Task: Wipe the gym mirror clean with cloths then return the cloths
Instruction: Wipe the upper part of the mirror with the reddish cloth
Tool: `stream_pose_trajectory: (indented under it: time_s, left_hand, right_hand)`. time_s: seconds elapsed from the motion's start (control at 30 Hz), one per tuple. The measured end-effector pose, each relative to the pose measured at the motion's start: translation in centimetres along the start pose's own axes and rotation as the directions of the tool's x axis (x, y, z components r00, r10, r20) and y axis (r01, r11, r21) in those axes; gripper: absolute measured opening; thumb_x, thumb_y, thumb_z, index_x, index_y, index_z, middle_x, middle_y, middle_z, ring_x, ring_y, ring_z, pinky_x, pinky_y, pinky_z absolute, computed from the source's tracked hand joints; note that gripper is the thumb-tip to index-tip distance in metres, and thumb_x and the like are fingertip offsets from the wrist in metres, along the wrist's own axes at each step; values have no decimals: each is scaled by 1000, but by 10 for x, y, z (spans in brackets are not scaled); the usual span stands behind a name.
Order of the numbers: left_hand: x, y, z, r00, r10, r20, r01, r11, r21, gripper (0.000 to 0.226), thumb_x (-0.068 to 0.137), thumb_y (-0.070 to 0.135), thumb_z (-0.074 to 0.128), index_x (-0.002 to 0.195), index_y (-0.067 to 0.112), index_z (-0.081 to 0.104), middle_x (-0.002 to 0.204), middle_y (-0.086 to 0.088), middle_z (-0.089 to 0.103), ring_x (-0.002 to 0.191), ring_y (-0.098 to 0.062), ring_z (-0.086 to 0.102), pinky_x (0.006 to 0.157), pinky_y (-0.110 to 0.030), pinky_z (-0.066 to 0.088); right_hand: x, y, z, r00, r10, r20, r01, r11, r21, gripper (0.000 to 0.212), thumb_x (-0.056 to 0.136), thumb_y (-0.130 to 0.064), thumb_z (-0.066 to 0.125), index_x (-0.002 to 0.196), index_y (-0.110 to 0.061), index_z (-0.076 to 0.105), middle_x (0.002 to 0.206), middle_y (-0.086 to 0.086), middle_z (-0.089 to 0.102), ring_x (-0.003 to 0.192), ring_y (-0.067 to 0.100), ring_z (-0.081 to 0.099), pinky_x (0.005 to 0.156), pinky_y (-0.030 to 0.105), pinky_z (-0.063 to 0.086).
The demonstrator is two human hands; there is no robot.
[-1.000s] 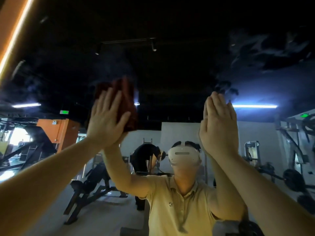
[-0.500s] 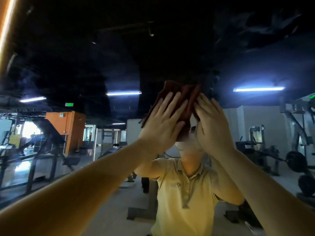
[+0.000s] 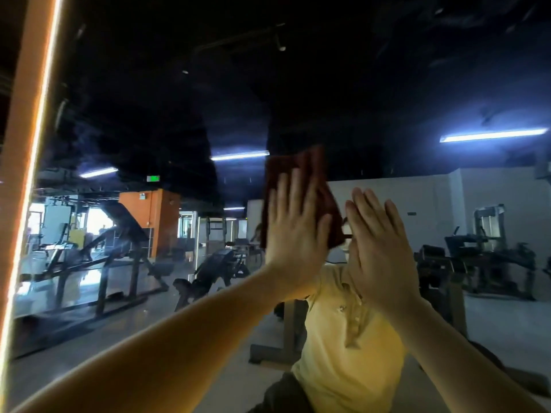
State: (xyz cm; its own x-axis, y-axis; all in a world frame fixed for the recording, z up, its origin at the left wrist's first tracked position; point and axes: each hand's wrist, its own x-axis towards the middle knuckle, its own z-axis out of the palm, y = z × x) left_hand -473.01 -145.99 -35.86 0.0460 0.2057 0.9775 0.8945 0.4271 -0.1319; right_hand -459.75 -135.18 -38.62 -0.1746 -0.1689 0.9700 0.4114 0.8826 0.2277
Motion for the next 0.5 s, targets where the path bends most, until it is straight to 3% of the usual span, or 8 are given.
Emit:
stream_pose_trajectory:
  time_s: [0.1,0.17,0.27,0.33,0.43,0.5]
  left_hand:
    - [-16,-7,2,941,329,81,-328,944,-20,63,112,44,22,169,19,12,176,-10,4,163,-30,-3,132,-48,-4]
    - [-26,-49,-8,919,377,111,-382,924,31,64,111,48,23,168,20,14,176,-10,6,163,-29,-2,132,-50,-2]
    - [-56,-131,-24,981,165,105,-170,985,41,70,108,54,25,168,19,16,176,-9,5,163,-29,0,130,-59,9]
    - [-90,-188,-32,996,-24,89,20,999,50,76,106,57,26,169,16,12,177,-7,0,163,-28,-3,130,-58,7]
    - [-146,-237,-39,959,-271,80,269,962,38,80,105,56,28,168,12,9,176,-9,-3,163,-29,-6,130,-59,8]
    - [-165,-234,-35,911,-408,53,408,913,6,80,105,56,24,167,6,13,176,-15,0,162,-32,-4,129,-61,9]
  right_hand:
    - [4,-11,-2,994,93,-53,-89,994,66,55,98,-14,36,150,1,48,159,20,44,154,32,34,124,60,27]
    - [8,-29,-4,986,160,-41,-157,985,72,59,96,-18,31,148,4,50,157,21,46,152,34,37,125,59,27]
    - [7,-62,0,990,138,1,-137,989,58,61,97,-24,32,151,2,46,162,19,40,154,33,33,126,57,25]
    - [1,-81,9,996,82,32,-83,996,15,61,99,-25,35,154,0,41,166,18,33,156,33,27,127,58,21]
    - [-11,-92,20,991,112,77,-106,992,-72,64,102,-28,29,159,-1,35,169,18,25,159,33,20,127,60,19]
    - [-20,-96,25,983,147,105,-132,981,-140,65,103,-29,26,161,0,30,171,19,21,160,33,14,127,60,17]
